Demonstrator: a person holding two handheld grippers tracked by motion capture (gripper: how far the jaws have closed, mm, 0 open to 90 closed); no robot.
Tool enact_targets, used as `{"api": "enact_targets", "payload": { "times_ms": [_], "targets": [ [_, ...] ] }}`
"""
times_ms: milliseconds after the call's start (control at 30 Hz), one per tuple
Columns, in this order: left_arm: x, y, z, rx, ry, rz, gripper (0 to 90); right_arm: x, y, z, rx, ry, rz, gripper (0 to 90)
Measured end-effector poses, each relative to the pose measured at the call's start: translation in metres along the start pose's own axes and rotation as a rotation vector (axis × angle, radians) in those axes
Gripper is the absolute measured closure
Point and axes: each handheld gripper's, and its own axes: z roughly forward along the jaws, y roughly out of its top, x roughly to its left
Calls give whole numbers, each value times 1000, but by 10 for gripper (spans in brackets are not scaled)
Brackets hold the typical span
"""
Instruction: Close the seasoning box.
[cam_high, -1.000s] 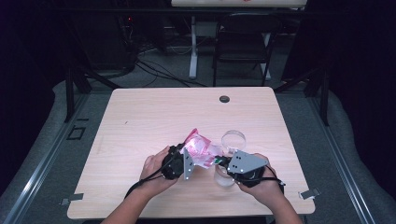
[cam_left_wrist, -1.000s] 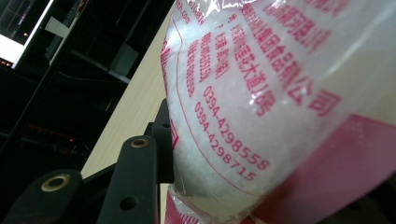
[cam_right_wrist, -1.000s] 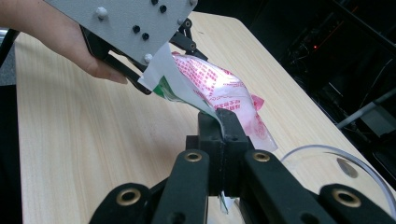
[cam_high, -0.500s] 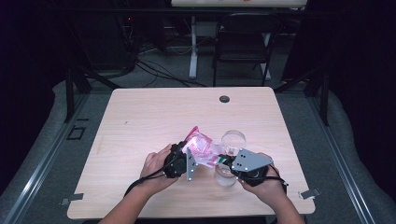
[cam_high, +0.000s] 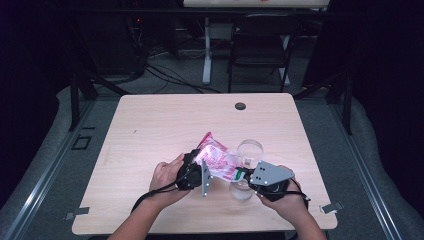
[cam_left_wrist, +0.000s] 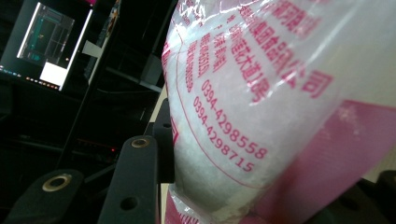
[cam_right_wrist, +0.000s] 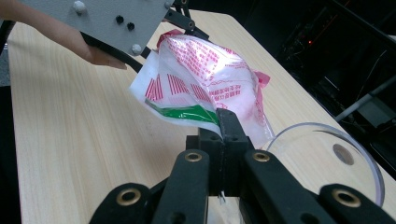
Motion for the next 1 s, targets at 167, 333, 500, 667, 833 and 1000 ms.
{"api": "enact_targets", "payload": {
  "times_ms": [167,333,500,667,833,1000],
  "targets": [
    [1,1,-1,8,3,24,613,0,-1,0,3,-2,2,900],
    [2,2,-1,6,14,35,613,0,-1,-1,1,-1,3,900],
    [2,3,-2,9,17,51,613,0,-3,-1,1,1,6,900],
    [2,3,-2,9,24,66,613,0,-3,-1,6,2,4,900],
    [3,3,-3,14,32,79,614,1,-3,0,6,5,5,900],
    [5,4,-4,10,45,91,614,1,-3,-1,7,7,6,900]
  ]
}}
